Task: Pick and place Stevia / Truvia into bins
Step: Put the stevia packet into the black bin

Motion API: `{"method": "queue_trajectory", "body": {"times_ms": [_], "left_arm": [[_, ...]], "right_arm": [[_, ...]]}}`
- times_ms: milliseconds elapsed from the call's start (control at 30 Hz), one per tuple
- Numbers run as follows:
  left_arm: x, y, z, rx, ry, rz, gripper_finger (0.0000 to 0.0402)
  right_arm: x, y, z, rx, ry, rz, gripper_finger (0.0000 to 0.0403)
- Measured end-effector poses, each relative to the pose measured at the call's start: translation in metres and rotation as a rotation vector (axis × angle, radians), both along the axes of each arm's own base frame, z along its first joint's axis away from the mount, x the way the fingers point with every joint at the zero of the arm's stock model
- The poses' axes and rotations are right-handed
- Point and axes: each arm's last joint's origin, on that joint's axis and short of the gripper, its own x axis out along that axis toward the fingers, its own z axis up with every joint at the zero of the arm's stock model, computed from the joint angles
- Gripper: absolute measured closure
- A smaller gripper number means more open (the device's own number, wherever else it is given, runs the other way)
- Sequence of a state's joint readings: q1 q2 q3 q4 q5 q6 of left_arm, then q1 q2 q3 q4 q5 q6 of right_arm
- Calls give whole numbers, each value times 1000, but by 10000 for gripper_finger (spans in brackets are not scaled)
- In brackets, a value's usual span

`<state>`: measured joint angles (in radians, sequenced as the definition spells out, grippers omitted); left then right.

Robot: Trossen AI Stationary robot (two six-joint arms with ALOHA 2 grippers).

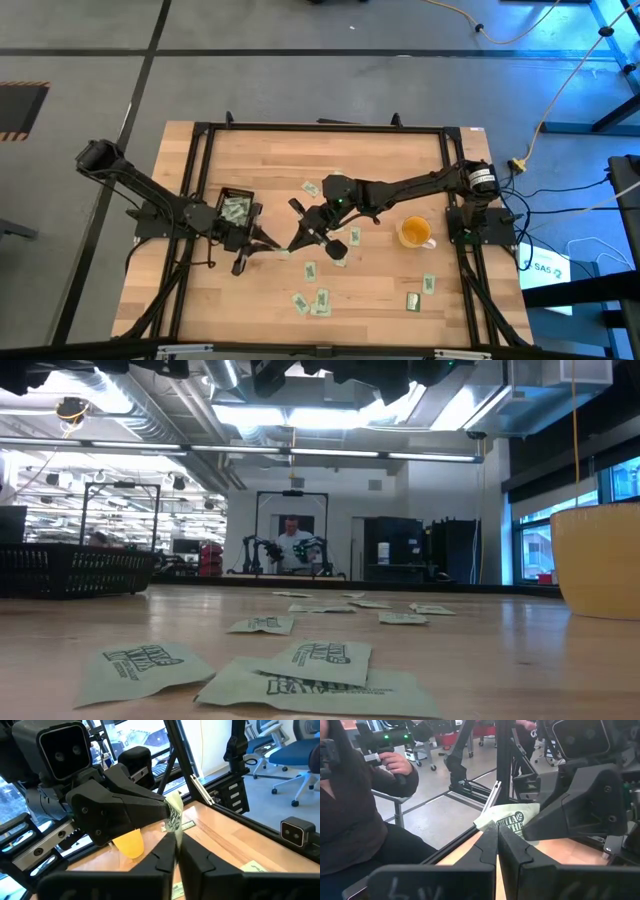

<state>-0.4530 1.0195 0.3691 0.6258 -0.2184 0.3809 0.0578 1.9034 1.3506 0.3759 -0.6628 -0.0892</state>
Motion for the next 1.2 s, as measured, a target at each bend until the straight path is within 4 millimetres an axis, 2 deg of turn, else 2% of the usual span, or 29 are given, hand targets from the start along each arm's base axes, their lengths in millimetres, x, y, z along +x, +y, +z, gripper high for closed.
{"method": "queue_trajectory", "body": {"times_ms": [233,400,533,633,733,900,1200], "left_arm": [[0,0,0,-2,1,0,396],[0,0,-1,-8,10,3,395],[0,2,-4,-66,57,60,392],[0,6,-10,-94,117,172,395],[-1,12,-18,-103,171,390,398],[-8,22,-31,-62,238,713,397],[-8,26,-3,38,332,917,398]], "right_arm": [[0,0,0,0,1,0,390],[0,-6,-2,-4,29,-15,347],[0,-25,-13,-42,155,-181,314],[-3,-43,-25,-86,281,-328,303],[-8,-59,-35,-128,400,-444,300],[-14,-72,-43,-139,515,-528,300],[-15,-74,-44,-185,507,-510,300]]}}
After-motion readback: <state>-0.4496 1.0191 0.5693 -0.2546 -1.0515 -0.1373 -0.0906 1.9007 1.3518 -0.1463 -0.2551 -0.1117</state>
